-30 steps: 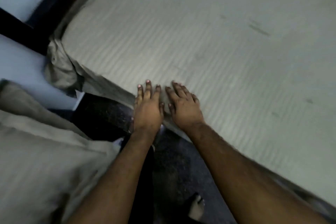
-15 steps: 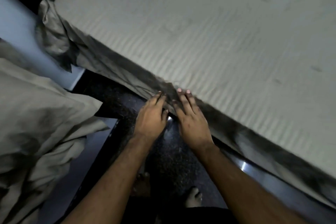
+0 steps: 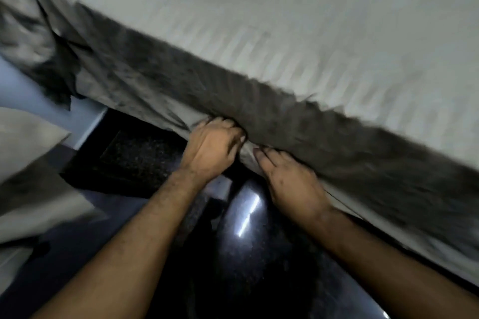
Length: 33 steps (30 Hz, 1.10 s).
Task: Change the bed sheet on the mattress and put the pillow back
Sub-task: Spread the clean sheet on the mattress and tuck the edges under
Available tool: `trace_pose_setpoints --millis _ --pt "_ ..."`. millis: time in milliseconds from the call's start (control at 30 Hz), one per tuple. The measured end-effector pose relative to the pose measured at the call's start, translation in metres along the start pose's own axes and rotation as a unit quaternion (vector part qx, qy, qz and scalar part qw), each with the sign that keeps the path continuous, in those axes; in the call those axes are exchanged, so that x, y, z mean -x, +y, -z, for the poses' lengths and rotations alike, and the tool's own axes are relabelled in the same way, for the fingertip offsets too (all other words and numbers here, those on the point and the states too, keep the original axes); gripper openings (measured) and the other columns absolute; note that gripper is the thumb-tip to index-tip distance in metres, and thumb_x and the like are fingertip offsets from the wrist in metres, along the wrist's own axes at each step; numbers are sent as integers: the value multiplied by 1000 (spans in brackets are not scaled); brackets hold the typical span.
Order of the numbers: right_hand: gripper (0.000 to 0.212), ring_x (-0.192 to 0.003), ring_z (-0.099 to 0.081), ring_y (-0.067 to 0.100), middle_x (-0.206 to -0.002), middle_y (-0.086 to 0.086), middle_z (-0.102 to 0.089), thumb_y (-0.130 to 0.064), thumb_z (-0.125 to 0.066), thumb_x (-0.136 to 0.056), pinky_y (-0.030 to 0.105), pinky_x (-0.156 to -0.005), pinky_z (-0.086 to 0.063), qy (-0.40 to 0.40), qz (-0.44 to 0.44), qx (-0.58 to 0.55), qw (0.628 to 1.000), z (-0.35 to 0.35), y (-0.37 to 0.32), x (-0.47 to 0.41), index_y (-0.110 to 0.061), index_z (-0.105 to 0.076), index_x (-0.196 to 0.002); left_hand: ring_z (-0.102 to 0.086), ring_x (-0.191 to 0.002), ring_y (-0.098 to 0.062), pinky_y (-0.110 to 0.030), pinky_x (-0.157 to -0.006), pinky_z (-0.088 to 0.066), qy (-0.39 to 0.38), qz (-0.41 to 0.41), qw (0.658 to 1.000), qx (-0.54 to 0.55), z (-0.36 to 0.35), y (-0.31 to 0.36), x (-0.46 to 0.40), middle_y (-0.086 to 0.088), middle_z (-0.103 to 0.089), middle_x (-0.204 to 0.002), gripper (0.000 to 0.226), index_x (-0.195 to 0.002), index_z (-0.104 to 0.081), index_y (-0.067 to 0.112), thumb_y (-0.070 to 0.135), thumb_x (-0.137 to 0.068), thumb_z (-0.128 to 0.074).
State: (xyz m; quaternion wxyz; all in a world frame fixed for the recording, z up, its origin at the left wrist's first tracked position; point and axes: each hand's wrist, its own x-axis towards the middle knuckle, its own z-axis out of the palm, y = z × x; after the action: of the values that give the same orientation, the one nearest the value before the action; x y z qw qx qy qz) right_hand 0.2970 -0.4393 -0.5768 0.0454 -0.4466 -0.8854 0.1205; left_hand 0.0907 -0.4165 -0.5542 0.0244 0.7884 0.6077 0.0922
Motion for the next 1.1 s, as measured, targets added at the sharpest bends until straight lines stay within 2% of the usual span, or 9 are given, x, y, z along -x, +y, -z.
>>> trace_pose_setpoints --millis 167,233,433,567,700,800,933,1033,1100 --pt "69 -125 -49 30 -144 19 -47 -18 -47 -90 38 -106 -44 92 49 108 989 -42 -7 -10 3 -30 -153 -69 -78 -27 -29 -62 -40 0 -37 999 -28 -4 -18 -14 0 -72 -78 33 -79 -74 20 40 -85 -48" --pt "65 -127 -48 32 -146 23 -45 -18 -32 -94 40 -108 -43 85 51 131 986 -45 -10 -13 7 -25 -154 -68 -84 -28 -35 -64 -49 -17 -4 1000 5 -6 -15 -8 -2 -70 -86 38 -83 -72 17 42 -89 -43" --pt "73 -127 -52 29 -146 15 -48 -14 -61 -86 40 -107 -46 61 46 39 996 -30 -7 -4 -2 -34 -153 -47 -136 -27 -44 -110 -42 -54 116 991 -48 -23 -28 30 -4 -53 -143 56 -142 -53 17 43 -100 -24" --pt "67 -123 -55 27 -142 13 -52 -15 -34 -86 39 -102 -50 64 45 37 996 -34 -4 -7 -2 -37 -152 -47 -137 -26 -50 -115 -35 -25 141 983 -117 -36 -38 25 -4 -56 -142 58 -138 -55 15 45 -101 -21" --pt "62 -117 -58 25 -137 11 -56 -12 -51 -89 38 -99 -51 80 48 39 995 -36 -3 -13 -3 -42 -149 -54 -126 -31 -49 -106 -41 -11 148 981 -128 -32 -30 19 -9 -61 -130 53 -123 -61 13 43 -99 -25" --pt "55 -102 -63 28 -119 12 -62 -16 -65 -87 40 -82 -56 63 0 71 996 -29 -20 -18 -4 -51 -139 -55 -117 -33 -46 -98 -46 -76 145 986 -39 -15 -42 6 -10 -60 -120 44 -113 -62 13 42 -96 -34" --pt "22 -68 -65 25 -82 7 -62 -16 -81 -72 32 -49 -50 101 24 74 992 -5 -39 -47 -14 -66 -89 -61 -114 -29 -42 -98 -48 -115 156 969 152 -1 -72 -1 -12 -66 -119 47 -114 -71 6 36 -91 -43" --pt "37 -104 -66 30 -121 12 -63 -6 -67 -82 39 -82 -59 93 110 -4 990 4 -53 -75 -8 -64 -118 -63 -110 -29 -32 -97 -46 -50 138 967 207 -14 -74 6 -18 -69 -114 31 -112 -71 -1 15 -94 -52" --pt "50 -125 -55 29 -142 9 -51 -4 -55 -90 45 -100 -51 42 79 -63 994 4 -62 -93 -10 -52 -140 -66 -106 -28 -20 -94 -43 11 154 956 251 -18 -77 14 -18 -72 -110 27 -109 -73 -2 10 -93 -55"
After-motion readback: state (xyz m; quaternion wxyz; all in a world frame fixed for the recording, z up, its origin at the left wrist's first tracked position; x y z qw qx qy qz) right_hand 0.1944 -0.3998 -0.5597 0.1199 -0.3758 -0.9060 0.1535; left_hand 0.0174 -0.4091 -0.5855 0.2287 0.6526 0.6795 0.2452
